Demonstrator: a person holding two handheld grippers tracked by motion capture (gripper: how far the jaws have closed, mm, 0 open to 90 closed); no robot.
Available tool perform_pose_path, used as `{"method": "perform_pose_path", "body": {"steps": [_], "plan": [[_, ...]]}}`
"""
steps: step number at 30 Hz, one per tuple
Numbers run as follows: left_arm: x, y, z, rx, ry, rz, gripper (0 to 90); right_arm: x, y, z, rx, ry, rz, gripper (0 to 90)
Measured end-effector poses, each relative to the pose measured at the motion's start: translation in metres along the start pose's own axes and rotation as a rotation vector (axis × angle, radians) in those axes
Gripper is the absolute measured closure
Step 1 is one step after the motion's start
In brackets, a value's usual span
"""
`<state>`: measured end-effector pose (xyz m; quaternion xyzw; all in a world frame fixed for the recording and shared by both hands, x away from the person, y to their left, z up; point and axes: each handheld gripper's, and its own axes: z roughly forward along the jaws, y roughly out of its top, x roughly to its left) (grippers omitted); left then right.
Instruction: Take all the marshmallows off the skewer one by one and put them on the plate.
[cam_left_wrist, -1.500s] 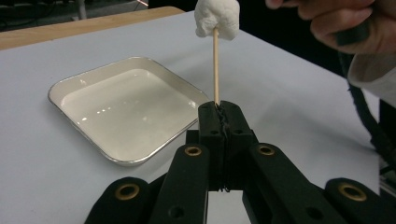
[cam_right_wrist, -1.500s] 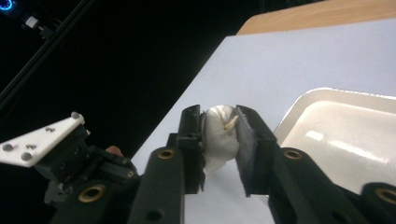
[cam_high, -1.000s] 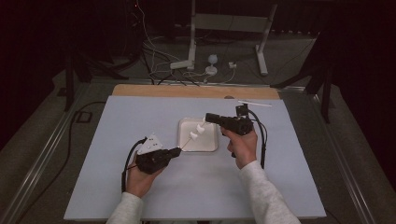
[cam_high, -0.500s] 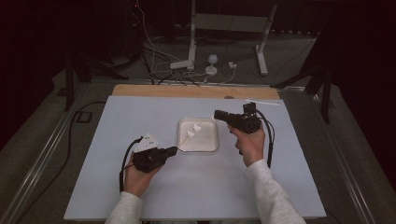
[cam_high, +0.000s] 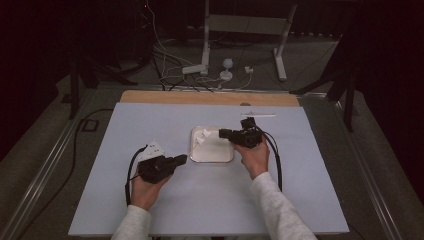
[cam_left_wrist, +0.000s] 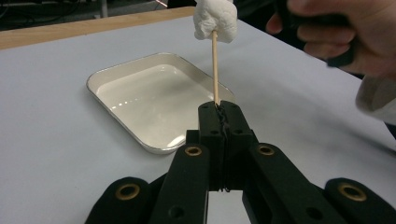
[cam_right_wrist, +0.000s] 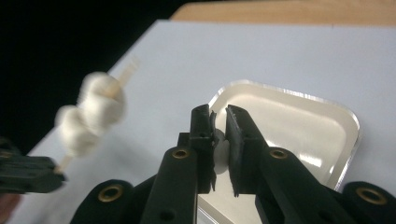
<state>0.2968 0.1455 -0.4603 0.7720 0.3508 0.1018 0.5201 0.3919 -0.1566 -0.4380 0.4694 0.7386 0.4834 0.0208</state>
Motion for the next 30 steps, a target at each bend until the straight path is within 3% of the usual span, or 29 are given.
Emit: {"method": "perform_pose_path", "body": {"steps": [5,6,8,13,23,30], "plan": [[0.001,0.0,0.0,0.002,0.0,-0.002,90.0,-0.003,-0.006,0.015,0.046,-0.034,-0.013,71.7],[0.001,0.0,0.0,0.001,0.002,-0.002,90.0,-0.004,-0.008,0.02,0.052,-0.042,-0.005,57.9],[0.001,0.0,0.0,0.001,0.003,-0.003,90.0,-0.005,-0.009,0.022,0.064,-0.058,-0.003,50.3],[0.002,-0.001,0.0,-0.001,0.006,-0.008,90.0,-0.003,-0.008,0.016,0.038,-0.023,0.0,37.6],[0.001,-0.001,0.0,0.002,0.01,-0.007,90.0,0.003,-0.004,-0.004,-0.002,0.096,0.005,30.1],[0.0,-0.001,0.002,0.003,0.008,-0.005,90.0,0.008,-0.001,-0.012,-0.029,0.144,0.011,27.0]]}}
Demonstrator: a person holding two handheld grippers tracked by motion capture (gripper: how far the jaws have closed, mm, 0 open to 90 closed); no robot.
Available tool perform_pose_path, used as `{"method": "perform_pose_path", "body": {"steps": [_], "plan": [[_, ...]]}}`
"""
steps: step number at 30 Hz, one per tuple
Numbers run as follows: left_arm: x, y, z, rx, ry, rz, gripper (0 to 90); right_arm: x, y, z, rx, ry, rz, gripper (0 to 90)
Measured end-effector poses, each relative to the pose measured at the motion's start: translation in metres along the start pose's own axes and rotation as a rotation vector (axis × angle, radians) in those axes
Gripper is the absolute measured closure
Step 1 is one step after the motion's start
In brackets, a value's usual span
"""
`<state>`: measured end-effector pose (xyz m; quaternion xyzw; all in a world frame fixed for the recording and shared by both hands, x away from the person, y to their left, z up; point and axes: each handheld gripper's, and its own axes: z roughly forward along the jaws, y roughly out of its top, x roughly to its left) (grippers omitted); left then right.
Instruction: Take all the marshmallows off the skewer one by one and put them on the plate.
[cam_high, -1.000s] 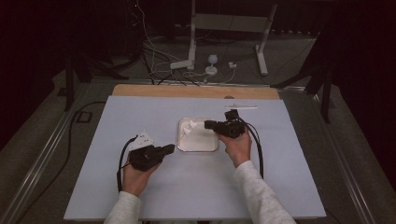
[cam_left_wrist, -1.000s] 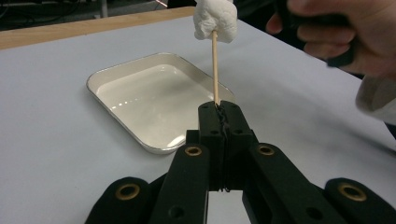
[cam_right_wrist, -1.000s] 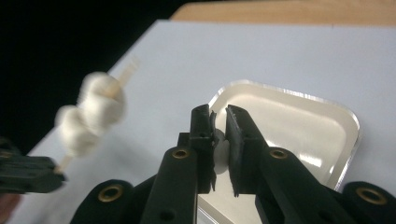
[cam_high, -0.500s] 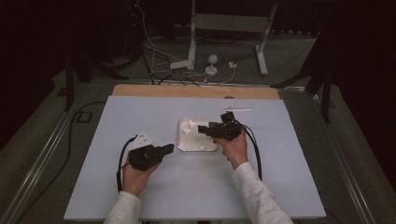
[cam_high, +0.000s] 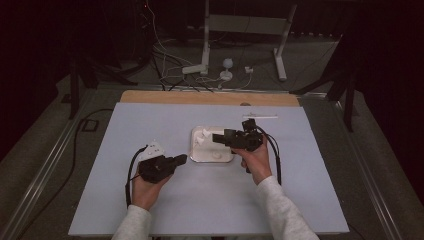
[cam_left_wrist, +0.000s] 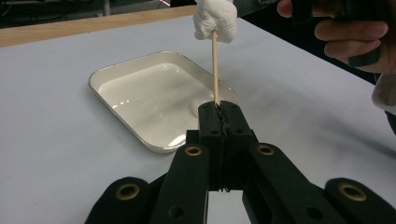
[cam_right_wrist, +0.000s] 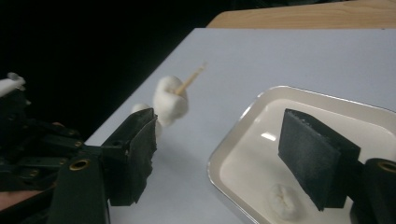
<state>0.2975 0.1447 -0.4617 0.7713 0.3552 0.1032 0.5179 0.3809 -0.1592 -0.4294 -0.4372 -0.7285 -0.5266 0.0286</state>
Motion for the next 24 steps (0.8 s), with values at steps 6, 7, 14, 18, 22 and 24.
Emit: {"method": "perform_pose_path", "body": {"steps": [6,7,14,18,22,24], "plan": [[-0.003,0.0,0.002,-0.003,-0.018,0.004,90.0,0.003,0.001,0.002,-0.004,0.042,0.013,24.3],[-0.003,0.0,0.003,-0.004,-0.021,0.005,90.0,0.004,0.001,0.003,-0.004,0.057,0.016,24.5],[-0.006,0.001,0.003,-0.02,-0.04,0.014,90.0,0.004,0.002,0.011,0.014,0.163,0.097,47.8],[-0.006,0.001,0.003,-0.018,-0.038,0.015,90.0,0.004,0.003,0.014,0.025,0.184,0.146,63.1],[-0.006,0.001,0.004,-0.012,-0.039,0.02,90.0,0.006,0.003,0.015,0.023,0.191,0.147,70.9],[-0.007,0.0,0.004,-0.007,-0.037,0.024,90.0,0.007,0.003,0.015,0.03,0.192,0.148,72.3]]}}
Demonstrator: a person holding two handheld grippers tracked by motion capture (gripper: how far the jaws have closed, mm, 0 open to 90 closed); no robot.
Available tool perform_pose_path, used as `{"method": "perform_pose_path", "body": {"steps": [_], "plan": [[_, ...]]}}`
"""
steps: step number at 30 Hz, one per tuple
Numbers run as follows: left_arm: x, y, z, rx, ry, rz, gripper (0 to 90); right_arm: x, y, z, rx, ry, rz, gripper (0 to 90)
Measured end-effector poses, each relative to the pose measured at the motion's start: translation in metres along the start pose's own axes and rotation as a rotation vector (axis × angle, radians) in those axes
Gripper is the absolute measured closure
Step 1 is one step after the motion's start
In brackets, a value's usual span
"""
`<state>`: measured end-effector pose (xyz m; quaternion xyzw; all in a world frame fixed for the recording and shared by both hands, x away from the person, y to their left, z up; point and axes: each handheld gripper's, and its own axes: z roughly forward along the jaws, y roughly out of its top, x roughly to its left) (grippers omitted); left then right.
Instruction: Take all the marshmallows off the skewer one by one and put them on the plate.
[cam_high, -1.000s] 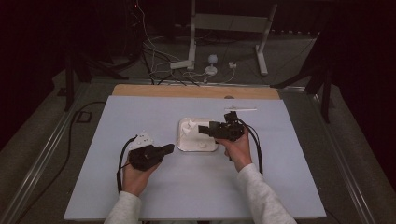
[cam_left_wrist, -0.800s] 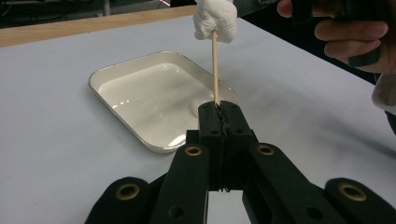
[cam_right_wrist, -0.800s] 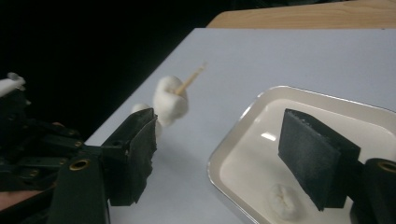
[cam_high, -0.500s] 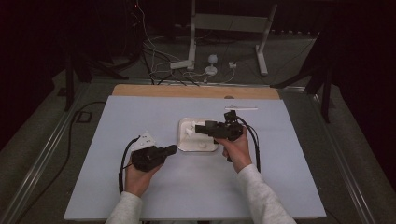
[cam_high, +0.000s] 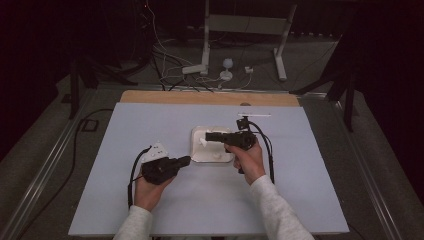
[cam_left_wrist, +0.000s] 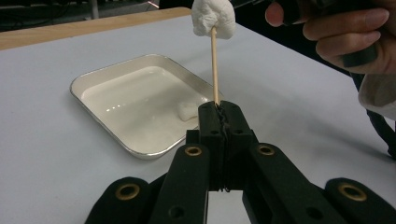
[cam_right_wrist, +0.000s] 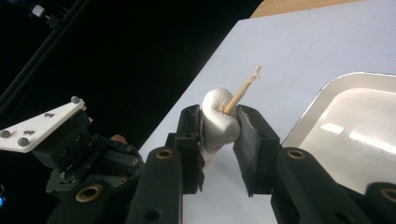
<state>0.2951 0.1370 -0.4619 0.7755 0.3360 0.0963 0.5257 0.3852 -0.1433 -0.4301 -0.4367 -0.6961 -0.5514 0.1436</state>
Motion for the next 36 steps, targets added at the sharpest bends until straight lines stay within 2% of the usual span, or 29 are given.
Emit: {"method": "perform_pose_path", "body": {"steps": [9,15,20,36], "plan": [[-0.003,0.0,0.003,0.013,0.002,0.011,90.0,0.003,0.0,-0.001,-0.011,-0.007,-0.017,76.9],[-0.004,0.001,0.004,0.011,0.026,0.022,90.0,0.007,0.0,-0.002,-0.057,-0.018,-0.006,79.5],[-0.002,0.0,0.002,0.012,0.034,0.033,90.0,0.011,0.001,-0.005,-0.079,-0.041,-0.021,80.3],[-0.003,-0.003,0.003,0.041,0.049,0.065,90.0,0.008,0.002,-0.013,-0.112,-0.066,-0.027,82.6]]}}
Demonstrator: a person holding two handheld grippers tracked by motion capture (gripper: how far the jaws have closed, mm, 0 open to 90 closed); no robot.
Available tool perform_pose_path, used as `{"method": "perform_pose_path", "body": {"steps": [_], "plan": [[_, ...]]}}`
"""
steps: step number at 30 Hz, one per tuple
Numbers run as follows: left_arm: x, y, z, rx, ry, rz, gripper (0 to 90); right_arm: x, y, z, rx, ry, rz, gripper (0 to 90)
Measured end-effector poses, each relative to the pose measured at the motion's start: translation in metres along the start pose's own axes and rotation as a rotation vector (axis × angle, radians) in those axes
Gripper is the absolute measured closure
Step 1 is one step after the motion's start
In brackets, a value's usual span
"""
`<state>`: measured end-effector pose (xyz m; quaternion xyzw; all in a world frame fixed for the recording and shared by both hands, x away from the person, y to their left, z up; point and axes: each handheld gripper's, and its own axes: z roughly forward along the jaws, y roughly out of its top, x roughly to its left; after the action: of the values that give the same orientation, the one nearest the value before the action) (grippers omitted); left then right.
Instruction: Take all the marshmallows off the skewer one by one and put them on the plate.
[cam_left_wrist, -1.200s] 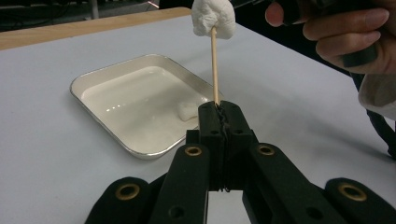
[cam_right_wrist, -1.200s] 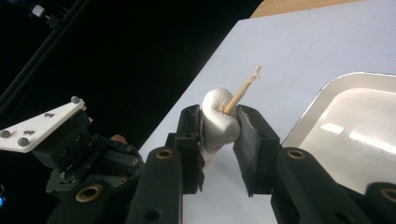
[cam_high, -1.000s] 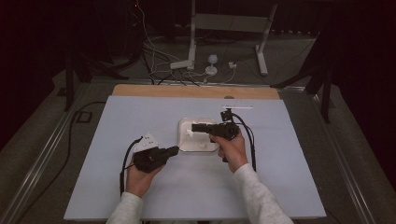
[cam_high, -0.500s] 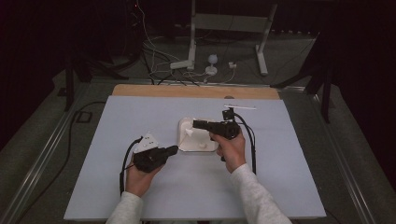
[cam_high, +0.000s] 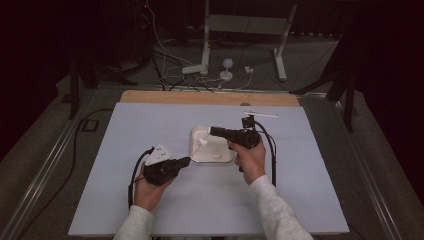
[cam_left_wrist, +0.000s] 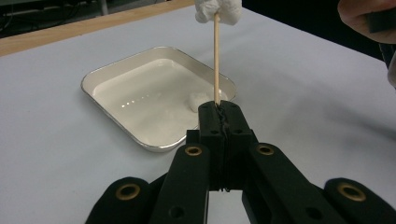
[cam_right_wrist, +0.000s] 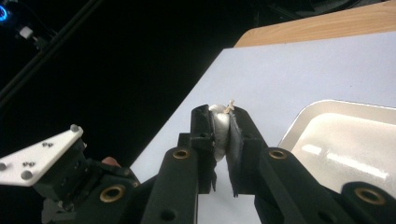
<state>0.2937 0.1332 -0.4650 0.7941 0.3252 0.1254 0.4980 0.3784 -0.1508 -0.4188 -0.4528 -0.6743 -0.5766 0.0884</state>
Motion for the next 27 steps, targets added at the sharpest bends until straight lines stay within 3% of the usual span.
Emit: {"method": "perform_pose_path", "body": {"steps": [10,13,16,18,22,27], "plan": [[0.0,-0.001,0.0,0.015,0.002,-0.002,90.0,-0.002,-0.001,-0.001,-0.016,-0.001,0.007,82.6],[-0.001,-0.001,0.001,0.014,-0.004,-0.008,90.0,-0.003,-0.001,-0.001,-0.001,0.028,0.011,81.3],[-0.004,0.0,0.003,0.018,-0.005,-0.003,90.0,-0.002,-0.001,-0.001,0.005,0.043,0.009,78.5],[-0.005,0.0,0.005,0.022,-0.002,-0.002,90.0,-0.002,-0.002,0.002,0.016,0.053,0.02,71.4],[-0.005,0.001,0.004,0.016,0.0,-0.006,90.0,-0.003,-0.005,0.007,0.04,0.07,0.026,69.0],[-0.004,0.0,0.004,0.016,0.005,-0.012,90.0,-0.002,-0.008,0.012,0.062,0.076,0.024,75.8]]}}
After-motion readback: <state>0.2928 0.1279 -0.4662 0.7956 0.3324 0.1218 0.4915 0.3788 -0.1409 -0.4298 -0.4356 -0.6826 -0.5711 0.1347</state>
